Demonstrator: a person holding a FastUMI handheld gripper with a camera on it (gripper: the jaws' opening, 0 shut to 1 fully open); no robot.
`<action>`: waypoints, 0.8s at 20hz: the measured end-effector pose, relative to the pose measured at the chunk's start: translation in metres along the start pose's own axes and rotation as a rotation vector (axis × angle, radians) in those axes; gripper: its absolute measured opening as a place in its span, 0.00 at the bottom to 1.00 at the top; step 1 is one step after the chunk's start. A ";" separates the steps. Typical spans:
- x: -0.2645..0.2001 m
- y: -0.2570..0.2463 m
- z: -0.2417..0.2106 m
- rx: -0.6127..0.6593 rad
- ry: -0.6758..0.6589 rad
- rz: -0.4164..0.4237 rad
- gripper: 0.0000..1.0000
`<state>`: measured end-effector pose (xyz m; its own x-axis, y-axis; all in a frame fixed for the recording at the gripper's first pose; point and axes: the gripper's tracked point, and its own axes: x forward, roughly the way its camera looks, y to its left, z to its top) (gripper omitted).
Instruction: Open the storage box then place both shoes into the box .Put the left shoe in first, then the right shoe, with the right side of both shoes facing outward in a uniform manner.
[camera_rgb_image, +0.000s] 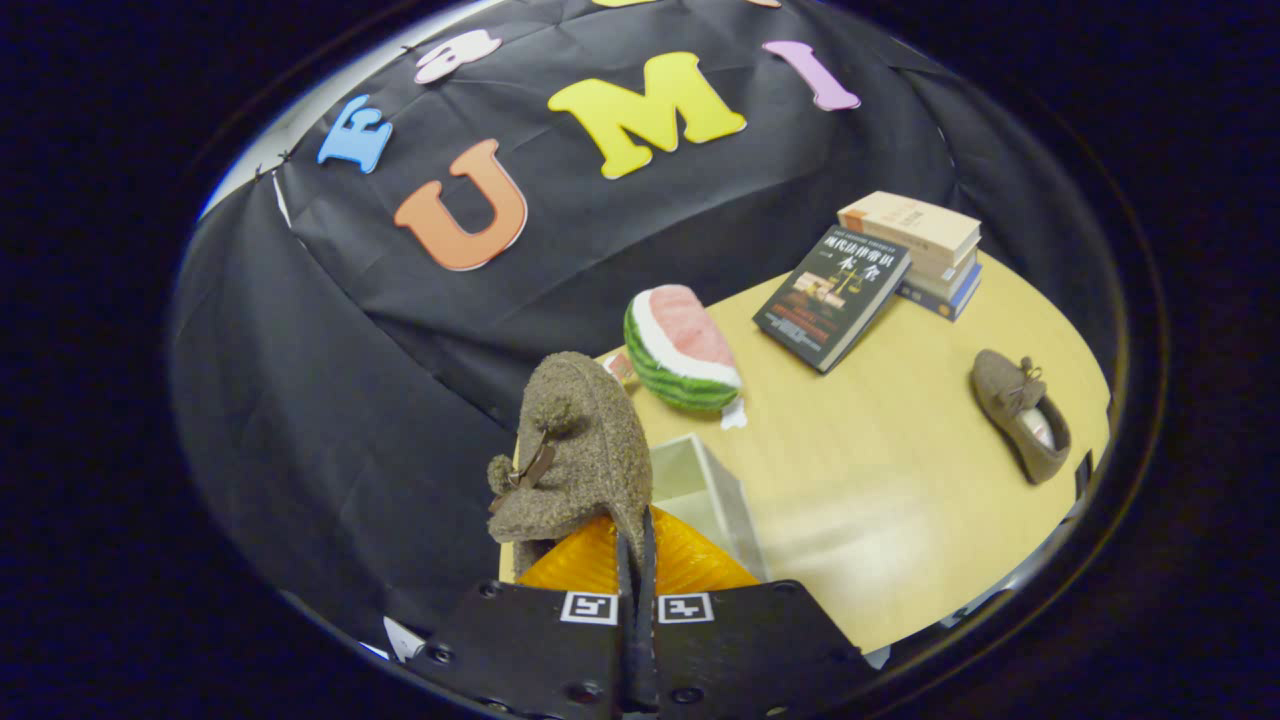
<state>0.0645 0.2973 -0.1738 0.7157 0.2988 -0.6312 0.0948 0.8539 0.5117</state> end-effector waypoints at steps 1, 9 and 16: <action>0.011 0.005 -0.013 -0.002 0.018 0.003 0.00; 0.078 0.003 -0.074 0.025 0.097 -0.059 0.00; 0.101 0.008 -0.096 0.019 0.179 -0.074 0.13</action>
<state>0.0706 0.3755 -0.2893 0.5719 0.3078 -0.7603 0.1571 0.8686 0.4699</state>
